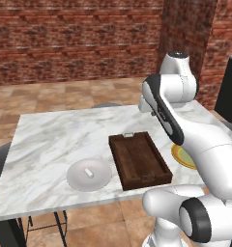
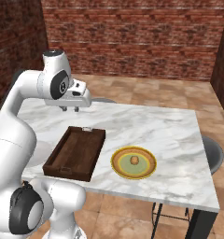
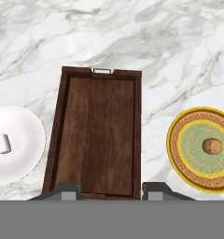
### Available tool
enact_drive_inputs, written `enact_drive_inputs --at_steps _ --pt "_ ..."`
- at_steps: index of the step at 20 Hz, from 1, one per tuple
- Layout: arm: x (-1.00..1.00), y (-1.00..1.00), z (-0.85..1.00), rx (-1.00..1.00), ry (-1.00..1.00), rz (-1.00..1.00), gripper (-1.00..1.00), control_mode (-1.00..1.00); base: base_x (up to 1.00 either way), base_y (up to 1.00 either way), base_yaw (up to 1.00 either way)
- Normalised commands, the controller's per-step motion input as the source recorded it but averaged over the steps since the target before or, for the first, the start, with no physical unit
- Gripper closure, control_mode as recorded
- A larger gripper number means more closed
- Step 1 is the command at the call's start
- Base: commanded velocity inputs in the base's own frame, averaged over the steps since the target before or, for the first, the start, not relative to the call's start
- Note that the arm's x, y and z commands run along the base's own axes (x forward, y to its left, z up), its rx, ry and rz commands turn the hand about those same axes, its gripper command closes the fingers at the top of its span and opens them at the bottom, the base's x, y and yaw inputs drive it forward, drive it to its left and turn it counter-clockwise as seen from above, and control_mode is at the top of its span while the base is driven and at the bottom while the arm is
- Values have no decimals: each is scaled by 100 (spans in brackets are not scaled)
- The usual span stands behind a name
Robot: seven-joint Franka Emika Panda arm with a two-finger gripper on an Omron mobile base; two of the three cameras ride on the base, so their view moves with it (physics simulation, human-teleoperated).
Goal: Move the dessert items from the plates to the tray.
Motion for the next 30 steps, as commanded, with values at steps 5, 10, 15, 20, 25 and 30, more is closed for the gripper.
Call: enact_drive_inputs --at_steps 5,10,15,20,25,30 --pt "0 0 -10 0 -1 0 -100 -100 0 0 0" --pt "-1 -20 -18 0 -1 0 -100 -100 0 0 0" --pt "-3 -32 -18 0 -1 0 -100 -100 0 0 0" --pt "-4 -38 -19 0 -1 0 -100 -100 0 0 0" --pt "-2 -38 -22 0 -1 0 -100 -100 0 0 0" --pt "0 -41 -26 0 -1 0 -100 -100 0 0 0"
